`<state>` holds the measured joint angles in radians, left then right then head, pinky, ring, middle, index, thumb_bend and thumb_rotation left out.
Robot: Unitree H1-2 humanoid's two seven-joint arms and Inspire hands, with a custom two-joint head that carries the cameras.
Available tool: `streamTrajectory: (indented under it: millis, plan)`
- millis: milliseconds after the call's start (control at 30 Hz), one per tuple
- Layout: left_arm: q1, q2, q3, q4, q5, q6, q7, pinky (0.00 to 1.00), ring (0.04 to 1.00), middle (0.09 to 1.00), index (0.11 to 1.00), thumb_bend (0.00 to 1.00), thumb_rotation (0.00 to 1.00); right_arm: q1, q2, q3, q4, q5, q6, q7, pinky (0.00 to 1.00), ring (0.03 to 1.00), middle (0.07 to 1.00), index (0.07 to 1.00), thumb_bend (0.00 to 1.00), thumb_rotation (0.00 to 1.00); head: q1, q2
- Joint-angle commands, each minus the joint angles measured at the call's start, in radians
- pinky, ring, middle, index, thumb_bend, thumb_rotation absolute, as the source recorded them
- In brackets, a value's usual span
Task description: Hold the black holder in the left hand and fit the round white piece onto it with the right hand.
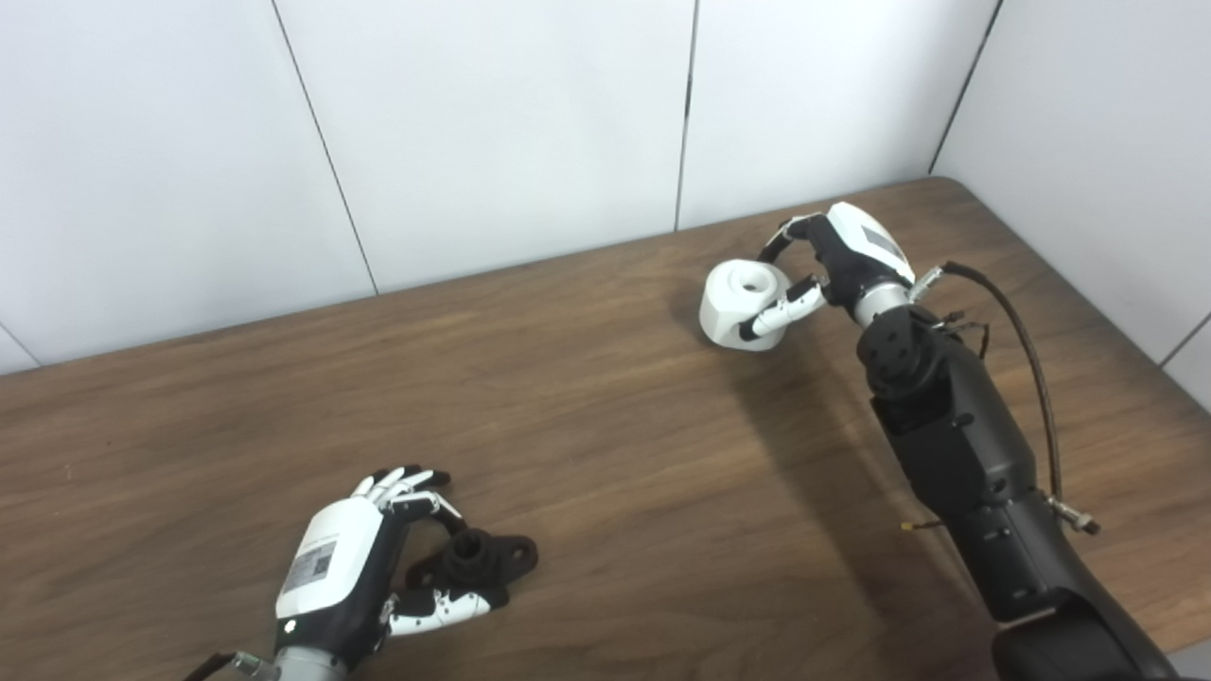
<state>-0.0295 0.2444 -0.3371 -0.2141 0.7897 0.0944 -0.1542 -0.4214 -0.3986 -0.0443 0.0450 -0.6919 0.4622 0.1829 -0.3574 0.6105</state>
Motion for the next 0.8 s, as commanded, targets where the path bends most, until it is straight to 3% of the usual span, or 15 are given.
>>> streamTrajectory:
  millis: [0,400,600,767]
  plan:
    - [-0.002,0.02,0.01,0.027,0.035,0.019,0.002,0.96,0.918,0.845,0.485,0.52,0.05,-0.03,-0.03,-0.003,-0.008,0.008,-0.037,-0.052,0.86,0.904,0.818,0.484,0.53,0.14,0.001,0.001]
    - [-0.003,0.013,0.01,0.024,0.034,0.025,-0.001,0.97,0.926,0.846,0.485,0.52,0.05,-0.017,-0.061,0.024,-0.045,0.037,-0.07,-0.091,0.85,0.89,0.793,0.482,0.52,0.14,0.028,0.006]
    - [-0.002,0.002,0.001,0.016,0.044,0.037,-0.009,0.98,0.93,0.849,0.485,0.52,0.05,0.005,-0.087,0.042,-0.172,0.048,-0.068,-0.047,0.82,0.879,0.793,0.483,0.53,0.14,0.084,0.021]
    - [-0.002,-0.019,-0.013,0.025,0.059,0.044,-0.009,1.0,0.94,0.855,0.485,0.52,0.05,0.016,-0.117,0.075,-0.341,0.039,-0.01,0.067,0.83,0.884,0.798,0.483,0.53,0.14,0.176,0.041]
